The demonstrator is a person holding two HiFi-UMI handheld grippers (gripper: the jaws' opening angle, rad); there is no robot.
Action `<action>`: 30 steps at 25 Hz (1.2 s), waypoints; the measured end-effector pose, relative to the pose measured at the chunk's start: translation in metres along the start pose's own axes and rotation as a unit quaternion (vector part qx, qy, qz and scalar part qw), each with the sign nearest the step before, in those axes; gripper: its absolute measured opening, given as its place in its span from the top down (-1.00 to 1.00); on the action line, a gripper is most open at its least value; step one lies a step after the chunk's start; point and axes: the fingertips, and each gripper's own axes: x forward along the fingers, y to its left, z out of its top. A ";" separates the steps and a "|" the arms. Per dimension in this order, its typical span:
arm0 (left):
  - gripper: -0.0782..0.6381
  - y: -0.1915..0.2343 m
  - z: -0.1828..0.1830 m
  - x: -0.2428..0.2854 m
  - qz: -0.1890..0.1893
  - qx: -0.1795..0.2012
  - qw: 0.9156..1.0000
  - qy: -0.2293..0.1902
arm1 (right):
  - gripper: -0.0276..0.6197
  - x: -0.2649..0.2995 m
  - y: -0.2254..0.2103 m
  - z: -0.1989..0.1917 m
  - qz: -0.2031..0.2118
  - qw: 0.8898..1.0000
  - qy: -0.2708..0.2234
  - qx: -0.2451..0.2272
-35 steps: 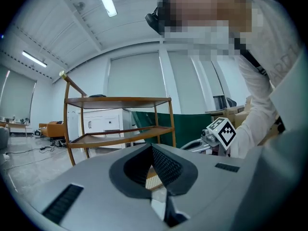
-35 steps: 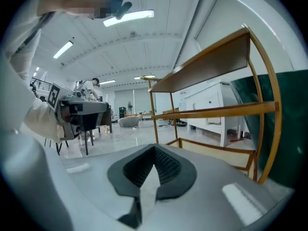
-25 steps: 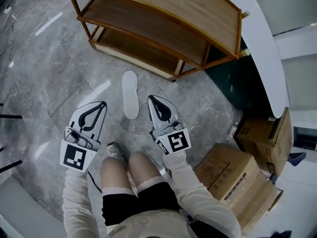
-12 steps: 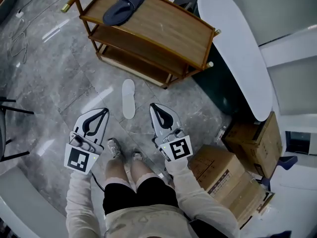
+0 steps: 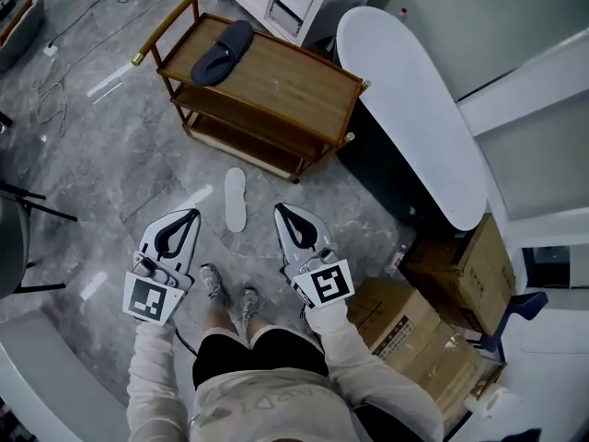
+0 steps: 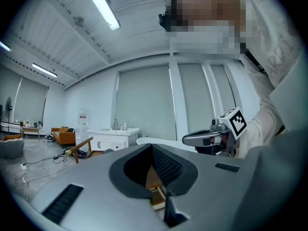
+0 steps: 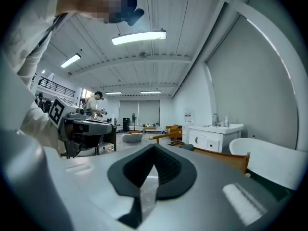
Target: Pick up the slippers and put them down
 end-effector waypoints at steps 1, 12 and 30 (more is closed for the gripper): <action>0.77 -0.004 0.008 -0.003 0.002 0.001 1.000 -0.002 | 0.89 -0.005 0.000 0.009 -0.001 1.000 -0.001 0.000; 0.77 -0.045 0.067 -0.041 0.006 0.013 1.000 -0.022 | 0.89 -0.054 0.024 0.071 -0.007 1.000 -0.011 0.005; 0.77 -0.079 0.113 -0.069 0.020 0.031 0.998 -0.051 | 0.89 -0.088 0.042 0.119 -0.003 1.000 -0.022 -0.007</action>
